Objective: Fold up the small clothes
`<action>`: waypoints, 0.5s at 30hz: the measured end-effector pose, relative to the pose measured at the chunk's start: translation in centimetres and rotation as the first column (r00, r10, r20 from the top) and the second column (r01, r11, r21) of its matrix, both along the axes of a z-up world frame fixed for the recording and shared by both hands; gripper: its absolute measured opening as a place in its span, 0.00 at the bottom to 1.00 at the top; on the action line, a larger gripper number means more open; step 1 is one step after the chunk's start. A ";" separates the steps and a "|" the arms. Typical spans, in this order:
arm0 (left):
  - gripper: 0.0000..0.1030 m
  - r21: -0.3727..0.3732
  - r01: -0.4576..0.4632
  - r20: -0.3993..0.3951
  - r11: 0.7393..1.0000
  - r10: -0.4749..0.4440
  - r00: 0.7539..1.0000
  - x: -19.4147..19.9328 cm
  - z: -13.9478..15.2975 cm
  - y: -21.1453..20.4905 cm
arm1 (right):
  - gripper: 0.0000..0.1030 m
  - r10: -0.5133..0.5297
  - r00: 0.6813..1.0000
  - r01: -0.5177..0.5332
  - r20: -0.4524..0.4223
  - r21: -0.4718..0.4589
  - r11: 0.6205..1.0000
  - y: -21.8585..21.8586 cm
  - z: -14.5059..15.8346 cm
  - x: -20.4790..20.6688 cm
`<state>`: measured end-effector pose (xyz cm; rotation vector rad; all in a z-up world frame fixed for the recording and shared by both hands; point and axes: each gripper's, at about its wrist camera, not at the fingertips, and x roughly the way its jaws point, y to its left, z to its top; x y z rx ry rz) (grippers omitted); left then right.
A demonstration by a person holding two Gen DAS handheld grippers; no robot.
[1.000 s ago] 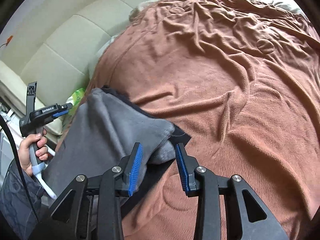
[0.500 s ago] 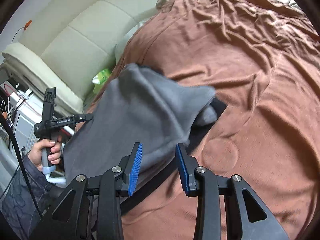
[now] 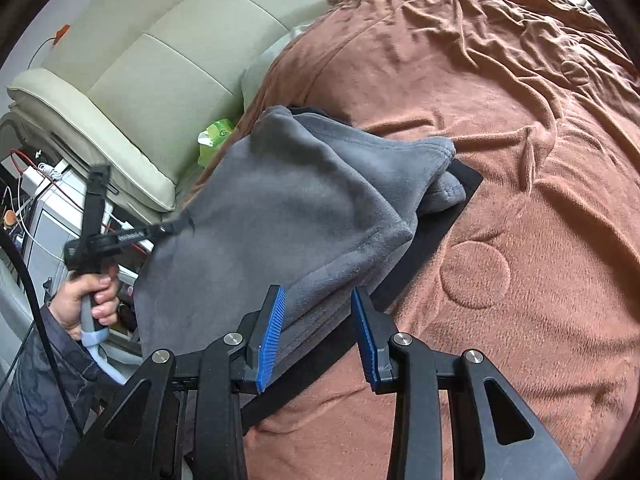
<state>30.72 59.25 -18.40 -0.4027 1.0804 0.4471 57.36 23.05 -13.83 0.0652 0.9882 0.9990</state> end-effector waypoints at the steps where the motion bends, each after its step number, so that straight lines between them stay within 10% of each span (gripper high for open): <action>1: 0.12 0.006 -0.009 0.003 1.000 0.009 1.000 0.0 0.1 -0.2 | 0.31 0.002 1.000 -0.002 0.002 0.001 1.000 -0.1 0.1 -0.2; 15: 0.27 0.054 -0.112 0.039 0.992 0.110 0.993 -7.2 1.4 -1.6 | 0.31 0.113 0.981 -0.113 0.158 -0.013 0.994 3.5 1.7 -1.9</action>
